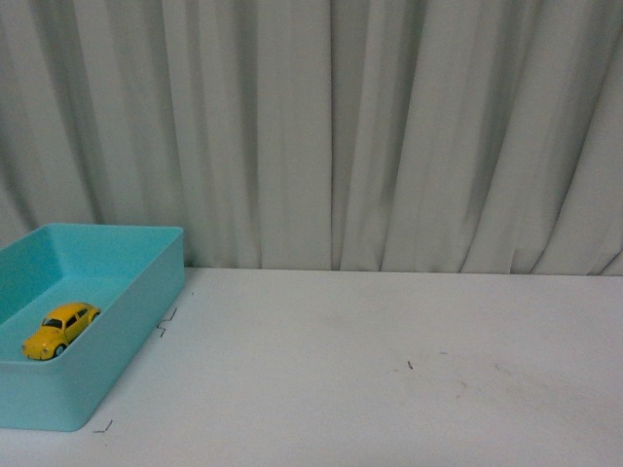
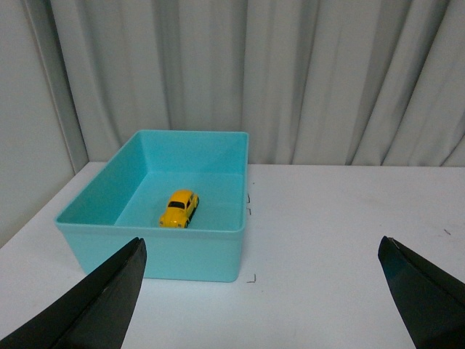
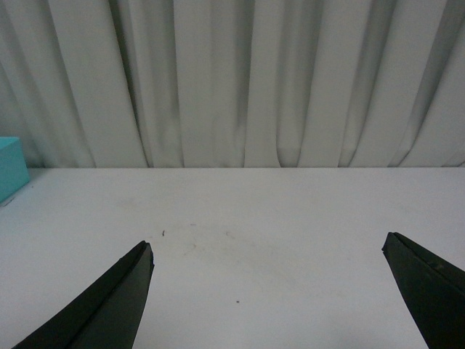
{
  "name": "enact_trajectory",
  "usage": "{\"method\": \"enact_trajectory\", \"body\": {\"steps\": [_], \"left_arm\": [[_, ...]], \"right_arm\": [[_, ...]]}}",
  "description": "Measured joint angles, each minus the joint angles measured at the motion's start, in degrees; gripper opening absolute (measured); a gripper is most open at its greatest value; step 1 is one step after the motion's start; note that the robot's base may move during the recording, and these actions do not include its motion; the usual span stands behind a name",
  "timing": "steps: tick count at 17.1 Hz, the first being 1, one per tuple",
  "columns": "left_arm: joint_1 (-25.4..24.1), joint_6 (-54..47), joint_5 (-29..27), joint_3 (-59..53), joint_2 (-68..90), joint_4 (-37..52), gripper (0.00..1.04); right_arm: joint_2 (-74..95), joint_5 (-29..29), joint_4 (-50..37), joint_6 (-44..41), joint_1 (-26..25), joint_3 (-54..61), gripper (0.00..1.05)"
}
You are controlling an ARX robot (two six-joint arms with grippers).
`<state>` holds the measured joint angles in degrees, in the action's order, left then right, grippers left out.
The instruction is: Wind up and store yellow beetle toy
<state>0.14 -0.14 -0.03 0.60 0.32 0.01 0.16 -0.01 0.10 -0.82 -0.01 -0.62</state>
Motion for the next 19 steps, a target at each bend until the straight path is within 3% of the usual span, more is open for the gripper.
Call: {"method": "enact_trajectory", "body": {"steps": [19], "left_arm": [[0.0, 0.0, 0.0, 0.0, 0.0, -0.24, 0.98]], "right_arm": [[-0.02, 0.0, 0.13, 0.0, 0.0, 0.0, 0.98]]}}
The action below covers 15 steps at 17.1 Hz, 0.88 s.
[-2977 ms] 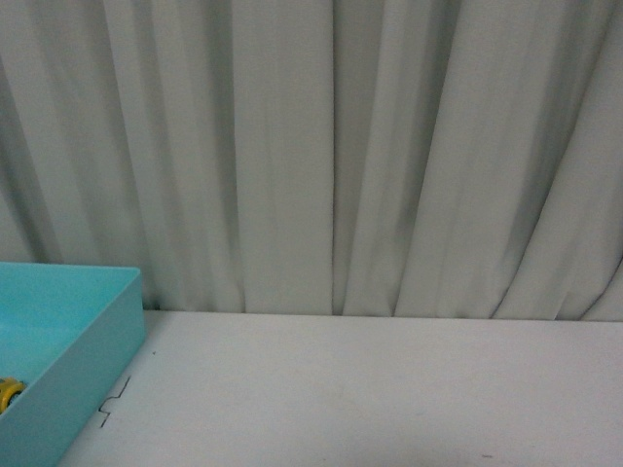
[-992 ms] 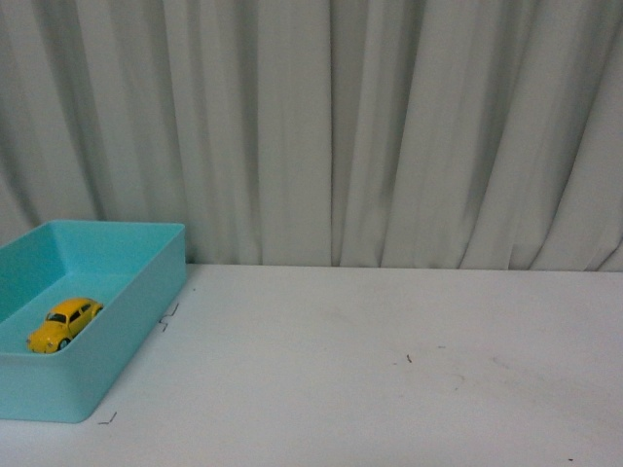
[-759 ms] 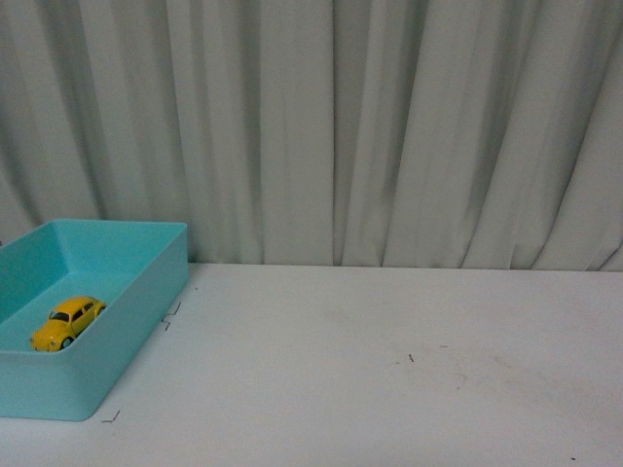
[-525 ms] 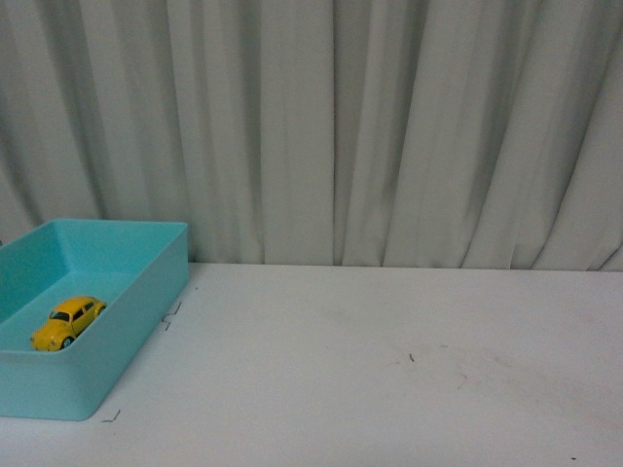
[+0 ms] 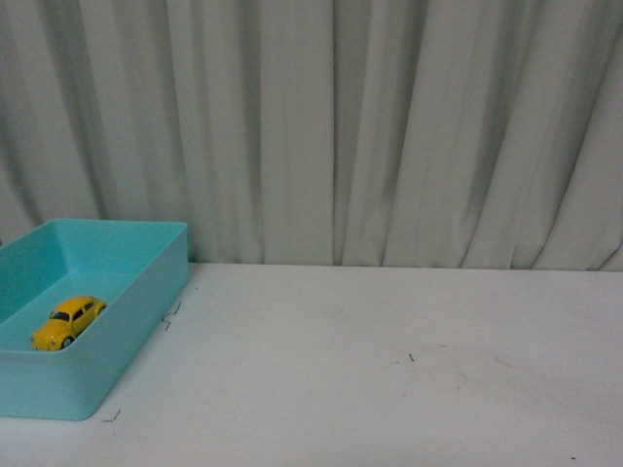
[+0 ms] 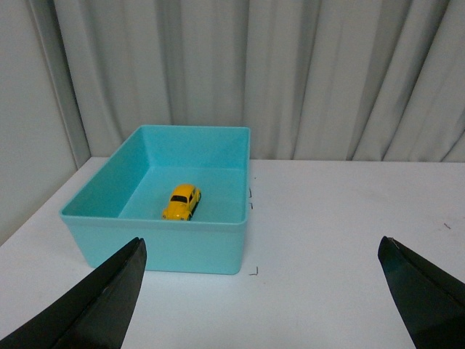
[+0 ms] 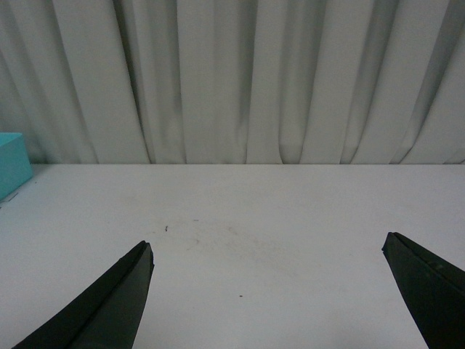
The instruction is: Wind up and store yellow beetle toy
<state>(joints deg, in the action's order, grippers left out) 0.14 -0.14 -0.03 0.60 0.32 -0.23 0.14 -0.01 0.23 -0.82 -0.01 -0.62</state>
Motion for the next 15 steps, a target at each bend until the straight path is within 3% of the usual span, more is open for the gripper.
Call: {"method": "enact_trajectory", "body": {"steps": [15], "left_arm": [[0.0, 0.11, 0.02, 0.0, 0.0, -0.02, 0.98]], "right_arm": [[0.02, -0.02, 0.0, 0.07, 0.0, 0.0, 0.98]]}}
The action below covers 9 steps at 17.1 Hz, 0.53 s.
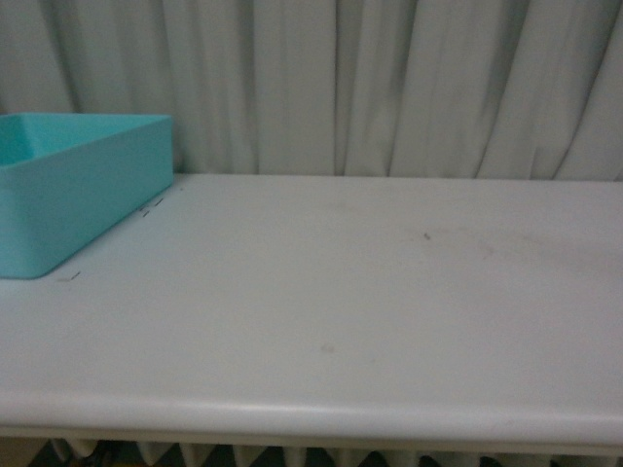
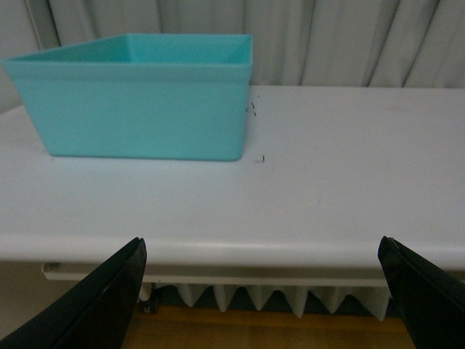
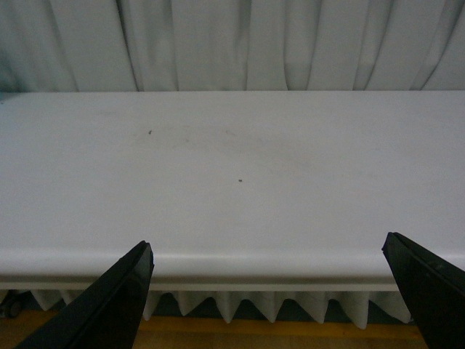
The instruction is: Wind up and store yellow beetle toy
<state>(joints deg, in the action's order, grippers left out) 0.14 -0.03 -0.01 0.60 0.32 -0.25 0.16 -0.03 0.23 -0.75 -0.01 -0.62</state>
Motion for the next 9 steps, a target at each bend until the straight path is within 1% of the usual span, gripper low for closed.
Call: {"method": "enact_trajectory", "body": {"steps": [9], "left_arm": [[0.0, 0.02, -0.02, 0.0, 0.02, 0.0, 0.98]], "right_arm": [[0.0, 0.02, 0.04, -0.04, 0.0, 0.0, 0.98]]}}
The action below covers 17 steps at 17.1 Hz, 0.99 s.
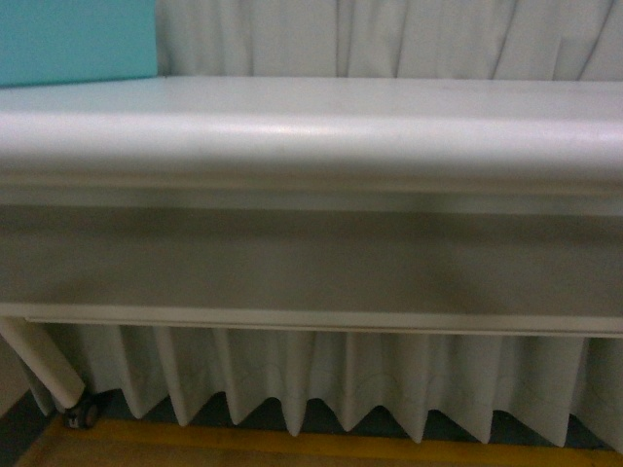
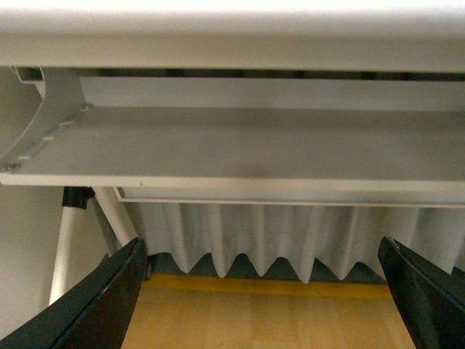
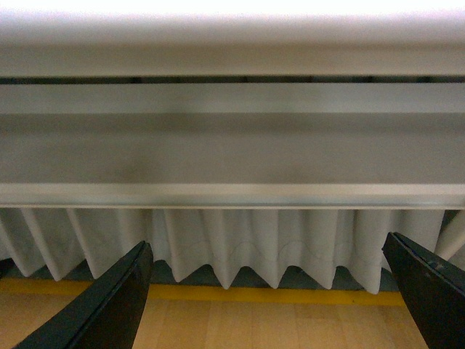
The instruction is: Wind up and store yellow beetle toy
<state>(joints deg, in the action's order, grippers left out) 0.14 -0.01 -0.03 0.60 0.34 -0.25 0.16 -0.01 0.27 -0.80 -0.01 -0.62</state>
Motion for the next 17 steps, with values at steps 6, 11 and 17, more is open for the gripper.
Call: {"method": "enact_trajectory", "body": {"steps": [6, 11, 17], "left_arm": [[0.0, 0.0, 0.04, 0.0, 0.0, -0.2, 0.98], [0.0, 0.0, 0.0, 0.0, 0.0, -0.07, 0.98], [0.0, 0.0, 0.0, 0.0, -0.02, -0.07, 0.98]], "right_arm": [[0.0, 0.0, 0.15, 0.04, 0.0, 0.0, 0.98], [0.02, 0.0, 0.02, 0.07, 0.0, 0.0, 0.98], [0.02, 0.0, 0.02, 0.07, 0.0, 0.0, 0.98]]}}
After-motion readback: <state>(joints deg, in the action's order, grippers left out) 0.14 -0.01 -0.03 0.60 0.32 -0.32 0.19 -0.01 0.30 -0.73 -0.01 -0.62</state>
